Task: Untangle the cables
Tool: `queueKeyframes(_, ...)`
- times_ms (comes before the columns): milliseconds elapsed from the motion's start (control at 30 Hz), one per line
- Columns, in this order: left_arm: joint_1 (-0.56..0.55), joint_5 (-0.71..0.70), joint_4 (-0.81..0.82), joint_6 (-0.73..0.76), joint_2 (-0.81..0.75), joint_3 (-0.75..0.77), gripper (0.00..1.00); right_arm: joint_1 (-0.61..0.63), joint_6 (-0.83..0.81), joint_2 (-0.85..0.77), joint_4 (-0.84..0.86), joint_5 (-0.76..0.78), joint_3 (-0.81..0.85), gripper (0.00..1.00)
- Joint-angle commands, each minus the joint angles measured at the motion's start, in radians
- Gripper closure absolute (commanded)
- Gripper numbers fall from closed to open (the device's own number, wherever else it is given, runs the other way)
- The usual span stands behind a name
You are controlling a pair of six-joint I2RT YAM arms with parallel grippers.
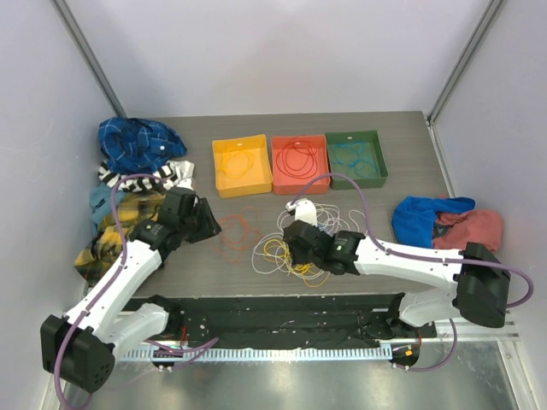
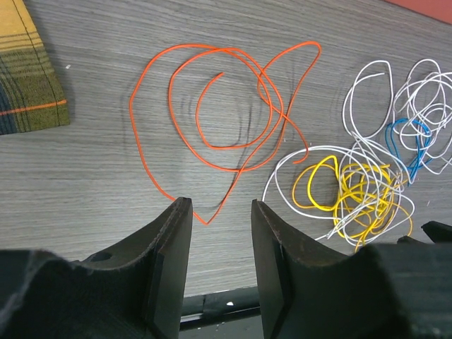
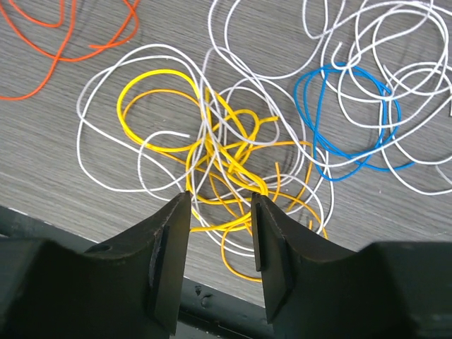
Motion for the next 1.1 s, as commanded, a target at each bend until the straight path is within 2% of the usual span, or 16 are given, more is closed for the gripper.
queueKeyframes(0, -0.004, 0.009, 0.040, -0.008, 0.012, -0.002, 0.57, 0.002, 0.058, -0.002, 0.006, 0.067, -0.021, 0.54)
queueKeyframes(267, -0.004, 0.009, 0.031, -0.011, -0.003, -0.004, 0.57, -0.012, 0.044, 0.144, 0.073, 0.077, -0.041, 0.60)
queueKeyframes(333, -0.003, 0.010, 0.034, -0.014, -0.003, -0.005, 0.57, -0.027, 0.043, 0.167, 0.089, 0.070, -0.044, 0.65)
queueKeyframes(367, -0.004, 0.009, 0.034, -0.016, -0.003, -0.007, 0.57, -0.036, 0.044, 0.174, 0.090, 0.073, -0.041, 0.69)
queueKeyframes(400, -0.004, 0.010, 0.035, -0.017, 0.000, -0.007, 0.57, -0.035, 0.040, 0.168, 0.093, 0.083, -0.041, 0.79)
queueKeyframes(433, -0.004, 0.038, 0.040, -0.017, -0.002, -0.007, 0.57, -0.037, 0.035, 0.159, 0.093, 0.099, -0.041, 0.83)
queueKeyframes(467, -0.004, 0.043, 0.041, -0.017, 0.000, -0.005, 0.57, -0.035, 0.032, 0.123, 0.086, 0.112, -0.032, 0.94)
queueKeyframes(500, -0.004, 0.047, 0.046, -0.019, -0.003, -0.005, 0.57, -0.037, 0.017, 0.098, 0.076, 0.125, -0.024, 0.99)
queueKeyframes(633, -0.004, 0.061, 0.064, -0.014, -0.006, 0.007, 0.58, -0.024, -0.057, -0.091, 0.004, 0.193, 0.083, 0.99)
queueKeyframes(700, -0.004, 0.067, 0.074, -0.013, -0.005, 0.013, 0.58, -0.007, -0.132, -0.182, -0.028, 0.224, 0.208, 0.99)
queueKeyframes(767, -0.004, 0.066, 0.083, -0.014, -0.003, 0.016, 0.58, -0.007, -0.179, -0.206, -0.068, 0.239, 0.363, 0.99)
queueKeyframes(867, -0.006, 0.070, 0.087, -0.020, 0.000, 0.022, 0.58, -0.004, -0.221, -0.215, -0.108, 0.224, 0.507, 0.99)
queueKeyframes(967, -0.004, 0.073, 0.089, -0.026, -0.009, 0.019, 0.59, -0.001, -0.200, -0.241, -0.135, 0.215, 0.519, 0.99)
queueKeyframes(1067, -0.004, 0.069, 0.087, -0.025, -0.026, 0.013, 0.58, -0.003, -0.177, -0.325, -0.125, 0.305, 0.453, 0.99)
